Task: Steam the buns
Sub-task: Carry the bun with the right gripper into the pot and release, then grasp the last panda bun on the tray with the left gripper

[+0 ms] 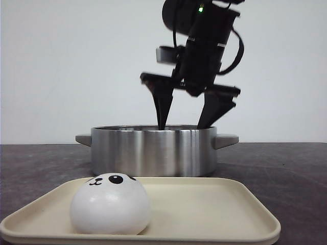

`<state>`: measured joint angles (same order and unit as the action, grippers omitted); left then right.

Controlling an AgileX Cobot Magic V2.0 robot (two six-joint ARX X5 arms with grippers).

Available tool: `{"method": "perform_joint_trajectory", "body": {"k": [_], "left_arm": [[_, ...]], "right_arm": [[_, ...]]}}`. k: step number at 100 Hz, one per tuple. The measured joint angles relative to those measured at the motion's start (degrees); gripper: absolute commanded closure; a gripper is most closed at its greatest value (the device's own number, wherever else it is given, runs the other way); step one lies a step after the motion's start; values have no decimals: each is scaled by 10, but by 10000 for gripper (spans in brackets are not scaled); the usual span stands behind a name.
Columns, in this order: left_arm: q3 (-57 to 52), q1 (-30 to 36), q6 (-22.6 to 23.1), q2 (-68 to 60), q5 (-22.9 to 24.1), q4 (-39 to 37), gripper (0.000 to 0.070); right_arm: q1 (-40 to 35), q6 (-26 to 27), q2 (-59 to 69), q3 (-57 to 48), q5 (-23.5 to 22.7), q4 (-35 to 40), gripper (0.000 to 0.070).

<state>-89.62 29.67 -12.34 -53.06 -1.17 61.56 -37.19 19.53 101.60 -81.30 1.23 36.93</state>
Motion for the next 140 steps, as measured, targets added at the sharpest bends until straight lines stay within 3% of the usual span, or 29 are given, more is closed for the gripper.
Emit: {"method": "perform_joint_trajectory", "body": {"k": [8, 11, 21, 44, 62, 77, 93, 113, 140], "left_arm": [[2, 0, 8, -10, 0, 30, 62], [5, 0, 10, -12, 0, 39, 62], [24, 0, 13, -20, -1, 73, 62], [106, 4, 4, -20, -36, 72, 62], [221, 35, -49, -22, -82, 12, 62], [324, 88, -110, -39, -106, -67, 61], [381, 151, -158, -87, -105, -136, 59], [381, 217, -184, -188, -97, -220, 61], [381, 240, -198, -296, -58, -273, 61]], "right_arm": [[-4, 1, -42, -13, -18, 10, 634], [-9, 1, -63, -16, -28, 12, 700], [-40, -3, -144, -19, -32, 29, 698], [-160, -7, -316, -21, 43, 49, 698], [-245, -7, -410, -23, 139, 63, 698], [-265, -7, -444, -23, 200, 108, 698], [-265, -7, -457, -23, 212, 164, 698], [-265, -7, -461, -23, 212, 181, 697], [-265, -7, -464, -23, 211, 190, 697]]}}
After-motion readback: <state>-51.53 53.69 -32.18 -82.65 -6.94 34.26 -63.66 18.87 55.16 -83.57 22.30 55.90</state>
